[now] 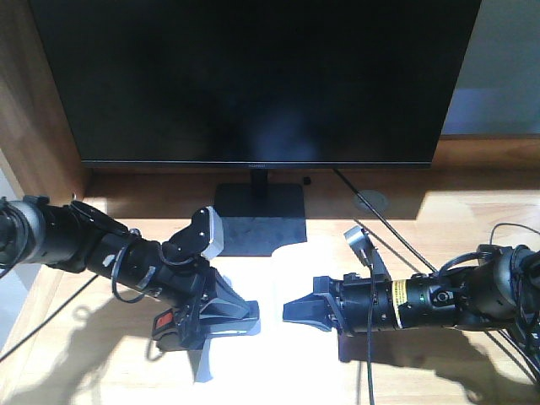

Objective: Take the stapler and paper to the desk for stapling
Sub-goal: 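Open both grippers, releasing the stapler and the paper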

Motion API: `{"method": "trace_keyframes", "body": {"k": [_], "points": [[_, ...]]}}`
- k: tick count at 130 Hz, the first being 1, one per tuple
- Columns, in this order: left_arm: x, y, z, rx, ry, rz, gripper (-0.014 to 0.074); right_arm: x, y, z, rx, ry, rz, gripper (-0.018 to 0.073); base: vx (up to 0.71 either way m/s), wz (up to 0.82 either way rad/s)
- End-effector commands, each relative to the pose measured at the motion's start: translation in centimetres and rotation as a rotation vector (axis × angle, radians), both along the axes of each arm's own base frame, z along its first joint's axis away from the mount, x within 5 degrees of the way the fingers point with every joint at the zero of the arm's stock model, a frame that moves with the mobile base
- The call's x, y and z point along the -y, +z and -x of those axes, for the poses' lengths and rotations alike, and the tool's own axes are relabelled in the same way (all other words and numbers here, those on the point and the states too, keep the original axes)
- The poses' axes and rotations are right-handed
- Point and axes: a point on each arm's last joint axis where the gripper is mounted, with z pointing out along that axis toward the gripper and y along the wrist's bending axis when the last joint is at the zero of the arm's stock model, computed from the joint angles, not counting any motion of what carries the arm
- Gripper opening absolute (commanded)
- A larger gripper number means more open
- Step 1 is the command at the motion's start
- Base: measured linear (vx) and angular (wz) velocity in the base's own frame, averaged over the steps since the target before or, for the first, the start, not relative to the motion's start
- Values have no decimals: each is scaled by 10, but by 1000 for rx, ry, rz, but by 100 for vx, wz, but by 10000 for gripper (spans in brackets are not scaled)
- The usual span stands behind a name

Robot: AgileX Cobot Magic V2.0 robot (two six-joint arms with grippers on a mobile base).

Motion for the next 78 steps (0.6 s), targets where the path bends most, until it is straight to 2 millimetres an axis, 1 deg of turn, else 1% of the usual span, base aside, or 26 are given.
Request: {"method": "trace_keyframes", "body": {"k": [1,20,65,78], "points": [[2,1,-4,41,10,-30,-6,-3,21,-5,70,8,-76,-3,0,0],[0,-3,-4,52,-7,-64,-6,-3,21,-5,70,9,-77,-3,0,0],[-1,-3,-4,50,-6,-69,-6,-3,21,-5,70,9,-77,-3,0,0],[0,3,-4,61,0,-59,-6,-3,21,-5,70,9,-77,-3,0,0]]}}
